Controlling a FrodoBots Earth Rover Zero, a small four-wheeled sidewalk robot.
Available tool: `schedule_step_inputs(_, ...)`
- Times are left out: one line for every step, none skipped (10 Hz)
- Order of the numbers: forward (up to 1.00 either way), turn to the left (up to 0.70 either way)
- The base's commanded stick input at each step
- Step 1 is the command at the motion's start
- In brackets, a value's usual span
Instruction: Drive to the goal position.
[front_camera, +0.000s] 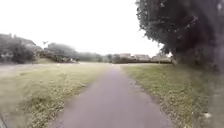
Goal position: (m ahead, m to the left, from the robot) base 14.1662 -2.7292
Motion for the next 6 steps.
schedule_step_inputs(1.00,0.00)
schedule_step_inputs(1.00,0.00)
schedule_step_inputs(1.00,0.00)
schedule_step_inputs(1.00,0.00)
schedule_step_inputs(1.00,0.00)
schedule_step_inputs(1.00,0.00)
